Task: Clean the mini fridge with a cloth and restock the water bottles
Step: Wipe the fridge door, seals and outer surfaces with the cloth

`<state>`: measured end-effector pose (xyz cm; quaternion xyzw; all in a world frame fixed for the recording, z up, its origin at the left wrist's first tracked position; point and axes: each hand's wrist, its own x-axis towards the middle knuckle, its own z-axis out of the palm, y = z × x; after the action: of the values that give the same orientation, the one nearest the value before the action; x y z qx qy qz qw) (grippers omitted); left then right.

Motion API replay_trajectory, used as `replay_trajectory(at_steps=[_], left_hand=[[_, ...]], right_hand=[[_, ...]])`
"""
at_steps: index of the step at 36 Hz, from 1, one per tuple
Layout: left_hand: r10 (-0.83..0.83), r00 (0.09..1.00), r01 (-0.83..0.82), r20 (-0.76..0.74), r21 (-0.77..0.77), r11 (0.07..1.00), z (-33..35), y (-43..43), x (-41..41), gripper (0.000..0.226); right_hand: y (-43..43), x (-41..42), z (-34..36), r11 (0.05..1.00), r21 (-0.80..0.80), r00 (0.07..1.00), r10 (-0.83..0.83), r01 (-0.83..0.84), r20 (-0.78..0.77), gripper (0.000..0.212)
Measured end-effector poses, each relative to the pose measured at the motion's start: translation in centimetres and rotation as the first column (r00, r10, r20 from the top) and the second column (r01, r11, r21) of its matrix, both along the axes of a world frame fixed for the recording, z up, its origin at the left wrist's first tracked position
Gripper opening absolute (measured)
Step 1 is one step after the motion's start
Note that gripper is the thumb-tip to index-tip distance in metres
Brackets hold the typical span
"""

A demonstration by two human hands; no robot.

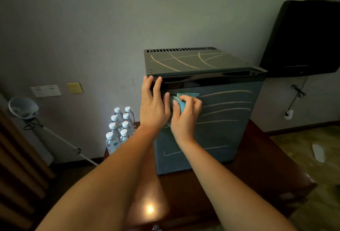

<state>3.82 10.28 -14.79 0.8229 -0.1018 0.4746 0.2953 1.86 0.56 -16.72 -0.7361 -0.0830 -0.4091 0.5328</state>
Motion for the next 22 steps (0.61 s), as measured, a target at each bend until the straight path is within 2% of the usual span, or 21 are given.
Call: replay_trajectory(at_steps=[7,14,17,22], left_hand=[[0.001,0.997,0.004,0.081,-0.053,0.999,-0.6,-0.2,1.2,0.045],[-0.022,0.99,0.024,0.136,-0.012,1.0,-1.1,0.7,2.6,0.046],[-0.029,0.982,0.034,0.185,-0.025,0.999,-1.4,0.5,2.9,0.043],[-0.03,0.973,0.039,0.229,-0.036,0.999,-1.4,0.4,3.1,0.041]], right_hand=[[-0.5,1.0,-2.2,0.99,-0.077,0.993,-0.114,0.117,0.041,0.019],[-1.8,0.8,-3.4,0.997,0.02,0.994,-0.067,0.069,-0.085,0.021],[-1.8,1.1,-1.8,0.998,0.04,0.998,-0.054,0.055,-0.015,0.021],[-1.1,1.9,0.4,0.996,-0.077,0.993,-0.039,0.048,0.109,0.021]])
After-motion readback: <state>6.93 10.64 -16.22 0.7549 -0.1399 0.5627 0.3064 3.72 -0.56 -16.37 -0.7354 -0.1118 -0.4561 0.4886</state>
